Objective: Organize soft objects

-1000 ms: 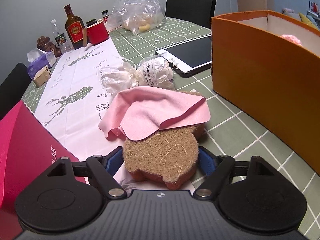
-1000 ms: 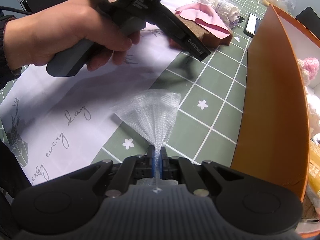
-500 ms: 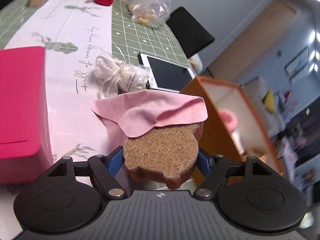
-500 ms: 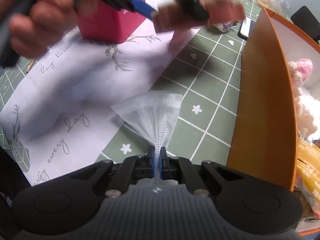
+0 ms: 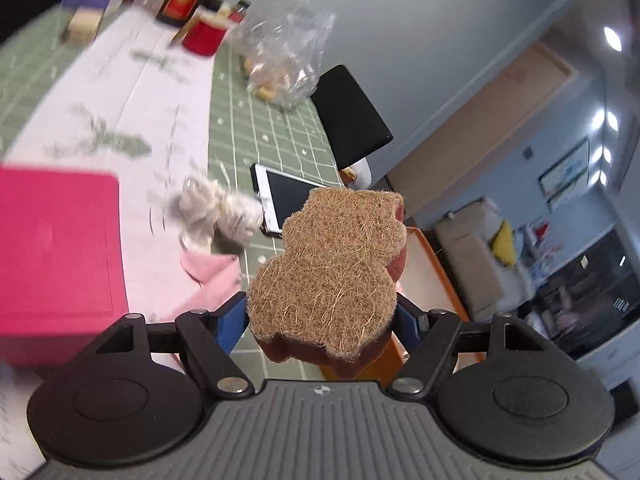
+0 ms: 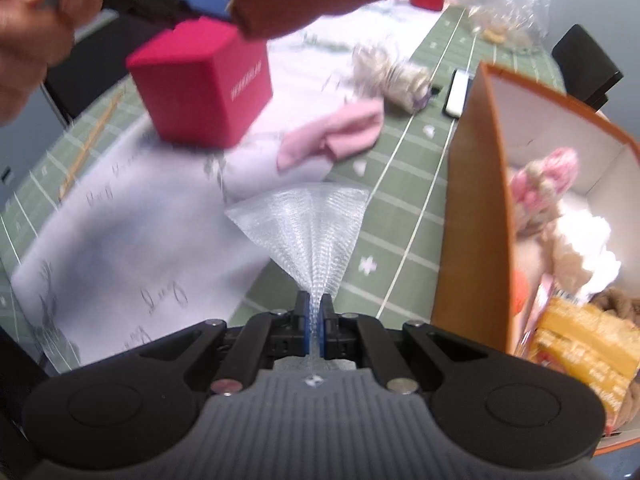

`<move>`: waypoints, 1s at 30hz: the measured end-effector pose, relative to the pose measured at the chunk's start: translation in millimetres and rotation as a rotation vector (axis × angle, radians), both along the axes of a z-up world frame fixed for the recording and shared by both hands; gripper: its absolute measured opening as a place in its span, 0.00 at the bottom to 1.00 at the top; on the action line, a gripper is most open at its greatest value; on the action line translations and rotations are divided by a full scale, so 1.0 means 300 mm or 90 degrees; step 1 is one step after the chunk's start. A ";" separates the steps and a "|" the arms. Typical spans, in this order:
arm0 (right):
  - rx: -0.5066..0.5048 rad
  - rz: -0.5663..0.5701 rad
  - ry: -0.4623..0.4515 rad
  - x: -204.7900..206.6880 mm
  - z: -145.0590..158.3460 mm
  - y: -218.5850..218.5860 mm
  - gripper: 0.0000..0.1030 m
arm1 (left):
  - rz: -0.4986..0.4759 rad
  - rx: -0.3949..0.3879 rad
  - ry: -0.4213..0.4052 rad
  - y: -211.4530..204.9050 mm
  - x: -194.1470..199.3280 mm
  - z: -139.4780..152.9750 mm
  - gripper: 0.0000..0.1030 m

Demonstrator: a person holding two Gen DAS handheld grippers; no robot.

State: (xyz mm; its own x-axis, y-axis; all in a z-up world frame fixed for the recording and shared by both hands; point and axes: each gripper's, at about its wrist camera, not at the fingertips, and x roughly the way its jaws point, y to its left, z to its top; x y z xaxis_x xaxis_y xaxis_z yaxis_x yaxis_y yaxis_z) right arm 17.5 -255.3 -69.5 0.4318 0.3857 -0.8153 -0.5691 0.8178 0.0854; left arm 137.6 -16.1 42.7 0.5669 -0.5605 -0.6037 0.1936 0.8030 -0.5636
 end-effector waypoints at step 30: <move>0.085 -0.298 -0.114 0.167 0.211 -0.519 0.01 | -0.186 0.356 -0.229 -0.606 -0.056 0.062 0.83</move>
